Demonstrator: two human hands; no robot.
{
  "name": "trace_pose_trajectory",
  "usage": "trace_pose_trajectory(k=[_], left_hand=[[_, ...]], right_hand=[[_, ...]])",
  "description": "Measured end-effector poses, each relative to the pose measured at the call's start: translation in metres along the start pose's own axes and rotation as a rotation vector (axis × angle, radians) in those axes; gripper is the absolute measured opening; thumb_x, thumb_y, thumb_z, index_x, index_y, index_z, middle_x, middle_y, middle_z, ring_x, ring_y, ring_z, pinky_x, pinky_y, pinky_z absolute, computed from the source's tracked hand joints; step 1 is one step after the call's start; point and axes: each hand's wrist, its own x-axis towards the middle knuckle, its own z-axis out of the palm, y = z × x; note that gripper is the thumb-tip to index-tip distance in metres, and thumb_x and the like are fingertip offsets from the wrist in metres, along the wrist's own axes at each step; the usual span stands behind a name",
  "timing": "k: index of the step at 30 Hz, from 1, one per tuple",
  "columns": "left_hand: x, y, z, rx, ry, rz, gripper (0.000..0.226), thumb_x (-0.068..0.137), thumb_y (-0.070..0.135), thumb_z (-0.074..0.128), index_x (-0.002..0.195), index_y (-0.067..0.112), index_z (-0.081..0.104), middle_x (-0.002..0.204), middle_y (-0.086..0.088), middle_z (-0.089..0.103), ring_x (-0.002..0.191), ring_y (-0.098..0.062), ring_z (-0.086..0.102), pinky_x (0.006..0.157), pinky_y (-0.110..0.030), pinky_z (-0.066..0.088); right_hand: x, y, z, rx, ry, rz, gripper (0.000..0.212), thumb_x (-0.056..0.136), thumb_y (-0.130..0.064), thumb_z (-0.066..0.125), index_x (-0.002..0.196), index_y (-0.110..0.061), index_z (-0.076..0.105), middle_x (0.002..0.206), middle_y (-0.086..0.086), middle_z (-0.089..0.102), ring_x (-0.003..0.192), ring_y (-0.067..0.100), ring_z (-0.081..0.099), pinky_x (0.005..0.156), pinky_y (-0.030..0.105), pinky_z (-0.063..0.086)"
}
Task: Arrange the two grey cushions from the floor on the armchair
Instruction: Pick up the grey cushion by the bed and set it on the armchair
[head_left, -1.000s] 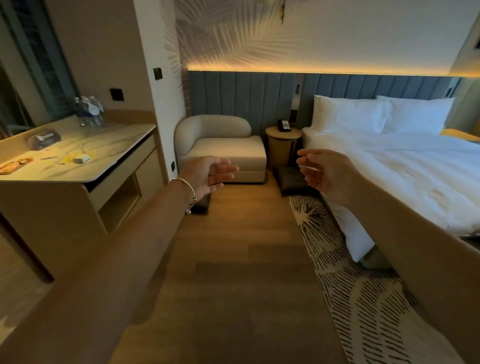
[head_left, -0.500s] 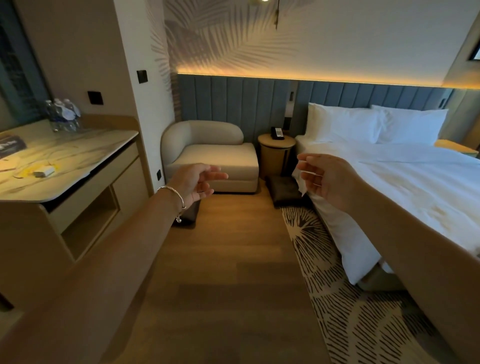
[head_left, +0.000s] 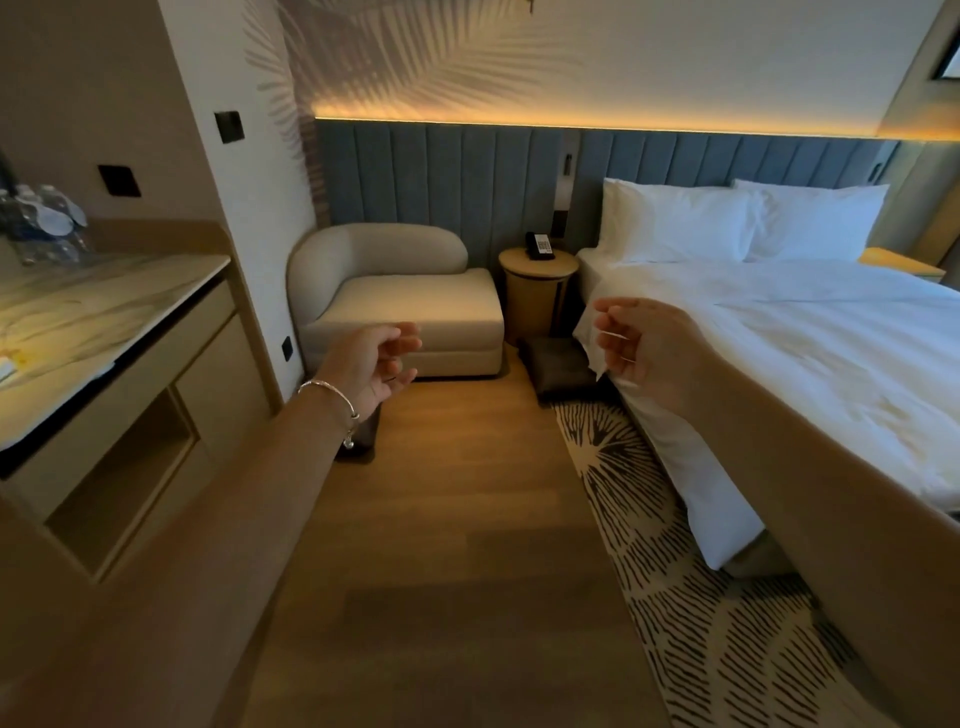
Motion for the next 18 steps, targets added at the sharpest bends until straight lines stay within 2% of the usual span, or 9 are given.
trace_pose_trajectory(k=[2,5,11,14,18], left_hand=[[0.018,-0.004,0.0,-0.01,0.006,-0.016,0.022,0.092,0.01,0.044,0.084,0.012,0.065,0.069,0.002,0.054,0.058,-0.008,0.038,0.086,-0.034,0.046],[0.051,-0.003,0.003,-0.005,0.014,-0.022,0.021,0.091,0.009,0.044,0.086,0.012,0.064,0.069,0.003,0.047,0.058,-0.008,0.039,0.083,-0.031,0.046],[0.123,0.005,0.013,-0.01,-0.059,-0.021,0.018,0.092,0.011,0.045,0.091,0.011,0.063,0.057,0.006,0.048,0.043,-0.003,0.045,0.078,-0.029,0.048],[0.158,0.011,0.018,-0.021,-0.073,-0.015,0.02,0.092,0.01,0.044,0.091,0.01,0.063,0.051,0.008,0.048,0.041,-0.003,0.044,0.077,-0.029,0.047],[0.198,0.021,0.024,-0.063,-0.01,-0.029,0.021,0.093,0.009,0.042,0.085,0.01,0.062,0.055,0.005,0.044,0.046,-0.005,0.039,0.074,-0.027,0.046]], right_hand=[[0.017,-0.001,0.002,-0.007,0.014,-0.002,0.019,0.093,-0.013,0.046,0.092,-0.014,0.065,0.075,-0.001,0.062,0.07,0.01,0.059,0.057,0.021,0.048],[0.047,0.003,0.004,-0.007,0.025,-0.017,0.02,0.093,-0.012,0.045,0.092,-0.013,0.066,0.072,-0.001,0.061,0.067,0.01,0.059,0.055,0.02,0.049],[0.121,0.013,0.009,-0.021,0.016,-0.01,0.02,0.093,-0.012,0.045,0.092,-0.014,0.065,0.07,-0.001,0.061,0.065,0.01,0.058,0.052,0.019,0.048],[0.166,0.011,0.014,-0.007,0.001,-0.006,0.02,0.093,-0.013,0.046,0.089,-0.015,0.066,0.069,-0.002,0.062,0.065,0.009,0.059,0.053,0.019,0.048],[0.223,0.008,0.023,0.024,-0.072,-0.001,0.022,0.093,-0.012,0.044,0.089,-0.015,0.066,0.058,-0.007,0.065,0.064,0.009,0.06,0.056,0.02,0.05]])
